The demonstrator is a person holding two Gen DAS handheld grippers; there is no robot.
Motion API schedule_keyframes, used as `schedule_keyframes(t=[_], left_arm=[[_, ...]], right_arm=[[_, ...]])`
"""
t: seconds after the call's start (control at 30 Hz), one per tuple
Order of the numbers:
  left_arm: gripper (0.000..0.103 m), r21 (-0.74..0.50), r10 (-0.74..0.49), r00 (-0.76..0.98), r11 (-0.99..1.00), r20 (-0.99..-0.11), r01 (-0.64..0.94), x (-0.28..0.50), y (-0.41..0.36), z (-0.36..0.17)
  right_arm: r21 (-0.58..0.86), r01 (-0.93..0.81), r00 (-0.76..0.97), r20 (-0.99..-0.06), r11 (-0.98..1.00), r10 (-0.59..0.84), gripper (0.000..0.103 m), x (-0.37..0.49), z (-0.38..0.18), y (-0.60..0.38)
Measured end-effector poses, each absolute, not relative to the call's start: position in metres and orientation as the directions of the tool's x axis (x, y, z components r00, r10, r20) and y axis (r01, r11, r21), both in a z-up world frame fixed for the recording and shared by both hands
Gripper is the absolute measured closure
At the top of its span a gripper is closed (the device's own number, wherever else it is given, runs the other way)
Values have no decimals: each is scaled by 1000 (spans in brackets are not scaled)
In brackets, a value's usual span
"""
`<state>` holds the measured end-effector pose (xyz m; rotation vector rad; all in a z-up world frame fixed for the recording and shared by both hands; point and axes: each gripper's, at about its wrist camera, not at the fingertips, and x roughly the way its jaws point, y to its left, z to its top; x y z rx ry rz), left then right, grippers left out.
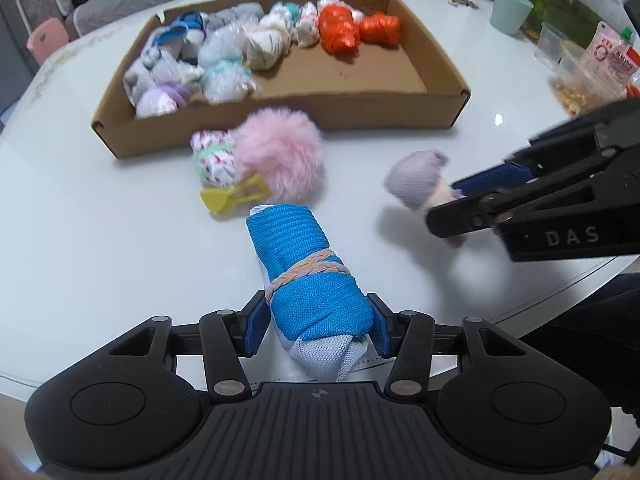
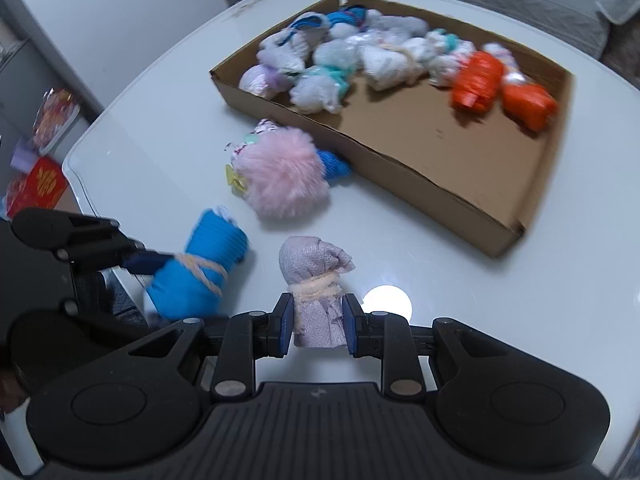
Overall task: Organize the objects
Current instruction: 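Carry both held rolls into the box and open both grippers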
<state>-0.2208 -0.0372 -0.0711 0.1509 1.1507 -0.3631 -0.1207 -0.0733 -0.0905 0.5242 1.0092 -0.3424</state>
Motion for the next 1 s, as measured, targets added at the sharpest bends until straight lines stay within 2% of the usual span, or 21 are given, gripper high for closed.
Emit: schedule_keyframes(t=[0.2, 0.4, 0.6, 0.8, 1.0], left_arm=[[46, -78, -240, 435, 931, -868, 358, -209, -31, -33], [46, -96, -275, 523, 934, -807, 344, -171, -26, 11], [46, -25, -272, 586, 919, -764, 393, -128, -33, 38], [46, 4, -287, 561, 888, -776, 460, -84, -66, 21], [46, -1, -309, 494, 849, -813, 529, -55, -103, -30]], right_arm=[[323, 592, 571, -814, 738, -101, 80, -147, -68, -91], [373, 656, 644, -731, 656, -228, 80, -171, -40, -114], [359, 729, 617, -713, 583, -332, 80, -176, -37, -151], [339, 733, 606, -719, 590, -340, 80, -154, -38, -189], [291, 708, 584, -754, 644, -301, 80, -118, -56, -206]])
